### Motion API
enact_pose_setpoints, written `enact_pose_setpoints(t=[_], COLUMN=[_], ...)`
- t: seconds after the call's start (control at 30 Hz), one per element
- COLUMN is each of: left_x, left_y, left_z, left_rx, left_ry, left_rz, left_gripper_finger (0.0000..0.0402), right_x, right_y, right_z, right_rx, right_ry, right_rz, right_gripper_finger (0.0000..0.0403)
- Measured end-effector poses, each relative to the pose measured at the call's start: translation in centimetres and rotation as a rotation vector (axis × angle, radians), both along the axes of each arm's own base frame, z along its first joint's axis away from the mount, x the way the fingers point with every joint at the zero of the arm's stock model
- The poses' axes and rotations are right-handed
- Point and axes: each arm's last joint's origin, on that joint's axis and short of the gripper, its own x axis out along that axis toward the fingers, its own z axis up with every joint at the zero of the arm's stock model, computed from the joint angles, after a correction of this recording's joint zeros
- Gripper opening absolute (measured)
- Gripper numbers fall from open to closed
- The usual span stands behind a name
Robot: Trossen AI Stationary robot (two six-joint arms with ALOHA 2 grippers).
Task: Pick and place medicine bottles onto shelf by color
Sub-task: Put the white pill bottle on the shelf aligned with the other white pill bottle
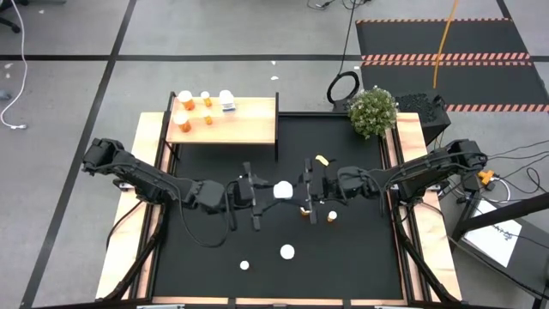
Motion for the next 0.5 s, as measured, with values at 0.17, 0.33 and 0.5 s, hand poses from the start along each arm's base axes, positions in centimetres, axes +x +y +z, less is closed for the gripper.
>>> enact_pose_setpoints(t=[0.17,0.33,0.5], left_x=[-0.5,-1.5,-2.4], left_y=[0.1,0.2,0.6], left_z=[0.8,2.4,6.1], left_rx=[-0.044,-0.124,-0.148], left_ry=[0.085,0.230,0.383], left_rz=[0.018,0.038,0.055], left_gripper_finger=[0.0262,0.0318,0.0327], right_x=[0.0,0.1,0.0], right_y=[-0.4,-1.4,-2.2], right_z=[-0.5,-1.4,-2.2], right_rx=[-0.007,-0.003,-0.001], right_ry=[0.054,0.146,0.228], right_rz=[-0.012,-0.043,-0.035], right_gripper_finger=[0.0165,0.0163,0.0165])
